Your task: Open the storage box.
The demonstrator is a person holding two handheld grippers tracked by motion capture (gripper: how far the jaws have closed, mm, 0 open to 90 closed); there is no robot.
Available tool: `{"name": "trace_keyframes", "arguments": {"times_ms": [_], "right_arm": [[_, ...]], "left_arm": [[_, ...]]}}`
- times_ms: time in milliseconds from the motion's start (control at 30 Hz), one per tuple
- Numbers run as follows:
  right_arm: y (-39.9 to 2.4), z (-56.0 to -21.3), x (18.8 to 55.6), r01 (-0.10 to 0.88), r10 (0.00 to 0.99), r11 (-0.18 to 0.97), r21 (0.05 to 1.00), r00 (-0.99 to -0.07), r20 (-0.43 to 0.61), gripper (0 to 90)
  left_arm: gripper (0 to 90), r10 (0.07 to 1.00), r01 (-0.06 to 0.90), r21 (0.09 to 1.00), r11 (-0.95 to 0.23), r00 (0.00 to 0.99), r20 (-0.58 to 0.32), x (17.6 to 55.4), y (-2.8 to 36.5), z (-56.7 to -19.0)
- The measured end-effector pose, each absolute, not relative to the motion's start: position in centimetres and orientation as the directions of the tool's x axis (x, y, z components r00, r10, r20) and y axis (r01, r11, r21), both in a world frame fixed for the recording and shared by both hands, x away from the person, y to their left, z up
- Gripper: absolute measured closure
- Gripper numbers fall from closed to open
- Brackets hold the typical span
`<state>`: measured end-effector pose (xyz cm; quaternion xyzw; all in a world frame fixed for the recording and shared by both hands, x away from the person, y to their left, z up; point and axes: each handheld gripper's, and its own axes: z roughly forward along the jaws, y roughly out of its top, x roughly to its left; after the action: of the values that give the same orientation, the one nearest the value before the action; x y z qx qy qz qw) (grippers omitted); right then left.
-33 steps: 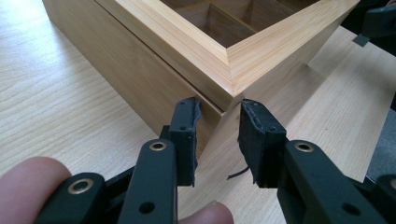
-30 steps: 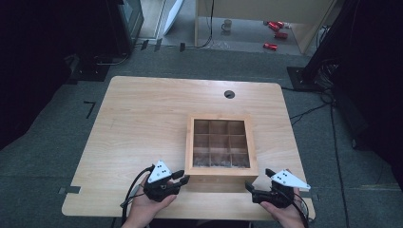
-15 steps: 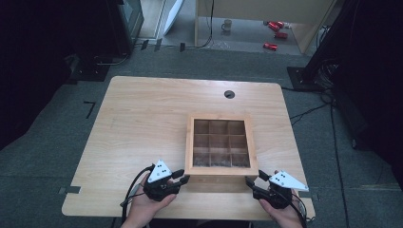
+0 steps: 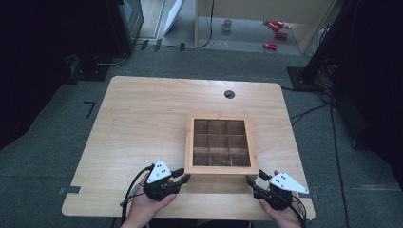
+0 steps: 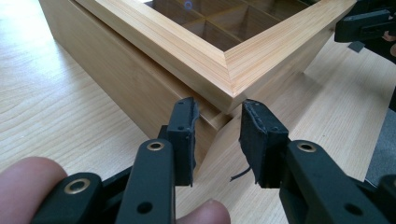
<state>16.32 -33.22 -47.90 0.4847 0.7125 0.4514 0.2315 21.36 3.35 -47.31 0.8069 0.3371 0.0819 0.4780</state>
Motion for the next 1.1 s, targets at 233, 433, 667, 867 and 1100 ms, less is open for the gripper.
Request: {"name": "trace_keyframes", "arguments": {"times_ms": [233,433,667,867,1100], "right_arm": [[-33.0,-47.7,16.2,0.464,0.904,0.140,0.875,-0.421,0.079,51.8],[-33.1,-47.2,16.2,0.454,0.902,0.112,0.884,-0.419,0.100,51.7],[-33.0,-46.1,16.4,0.436,0.906,0.098,0.894,-0.411,0.102,49.9],[-33.1,-45.1,16.8,0.423,0.910,0.090,0.902,-0.403,0.098,47.2],[-32.9,-43.6,17.5,0.383,0.915,0.114,0.917,-0.401,0.054,44.5]], "left_arm": [[47.7,0.637,0.445,0.846,-0.292,0.751,-0.175,21.4,3.8,-47.8],[33.3,0.675,0.443,0.837,-0.321,0.727,-0.126,21.4,4.5,-48.5],[15.9,0.757,0.519,0.758,-0.394,0.652,-0.053,22.0,5.8,-49.8],[13.7,0.801,0.577,0.718,-0.390,0.596,-0.045,22.5,7.3,-51.2],[13.9,0.821,0.590,0.708,-0.389,0.570,-0.024,22.9,7.9,-51.8]]}}
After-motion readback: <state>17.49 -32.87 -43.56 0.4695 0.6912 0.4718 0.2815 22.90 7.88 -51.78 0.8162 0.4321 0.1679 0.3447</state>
